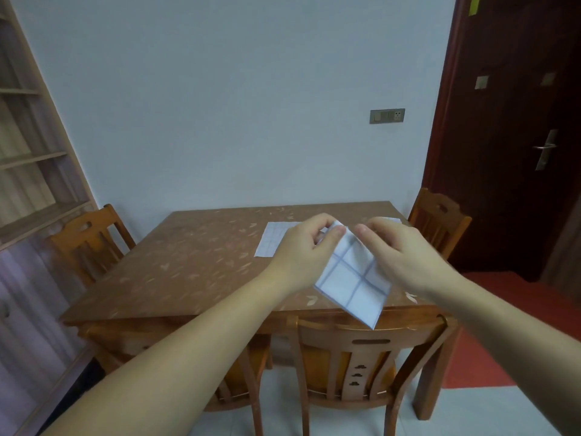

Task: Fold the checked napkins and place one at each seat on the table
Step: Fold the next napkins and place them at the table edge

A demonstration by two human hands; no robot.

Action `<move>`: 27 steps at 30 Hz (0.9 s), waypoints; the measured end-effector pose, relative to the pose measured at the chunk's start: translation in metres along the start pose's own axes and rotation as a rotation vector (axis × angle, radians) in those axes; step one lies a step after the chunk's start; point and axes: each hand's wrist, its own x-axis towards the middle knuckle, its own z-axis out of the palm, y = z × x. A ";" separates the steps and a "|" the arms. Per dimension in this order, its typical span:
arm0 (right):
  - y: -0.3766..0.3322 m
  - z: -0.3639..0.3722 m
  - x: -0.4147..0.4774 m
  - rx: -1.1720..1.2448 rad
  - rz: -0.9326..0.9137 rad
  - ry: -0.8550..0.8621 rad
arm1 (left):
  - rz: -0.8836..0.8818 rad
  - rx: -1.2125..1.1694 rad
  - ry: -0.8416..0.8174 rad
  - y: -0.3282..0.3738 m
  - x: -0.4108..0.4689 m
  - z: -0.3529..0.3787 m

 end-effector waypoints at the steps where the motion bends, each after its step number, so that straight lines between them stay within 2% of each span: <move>1: -0.005 0.003 0.001 -0.016 -0.048 0.018 | 0.018 0.000 -0.009 0.002 0.000 0.001; 7: -0.010 0.010 0.004 -0.074 -0.197 0.126 | 0.063 -0.043 0.023 0.004 -0.001 -0.002; 10: -0.010 0.008 0.003 -0.071 -0.199 0.099 | 0.069 -0.041 0.077 0.005 0.001 -0.007; 16: -0.010 0.013 0.003 0.078 -0.059 0.036 | 0.043 -0.014 0.175 -0.009 0.002 -0.019; 20: -0.013 0.021 0.005 0.356 0.142 0.093 | 0.029 -0.030 0.293 -0.019 -0.003 -0.026; 24: -0.020 0.039 0.009 0.497 0.214 0.151 | 0.016 -0.036 0.369 -0.031 -0.005 -0.032; 27: -0.027 0.054 0.011 0.783 0.372 -0.044 | -0.003 -0.032 0.448 -0.040 -0.001 -0.035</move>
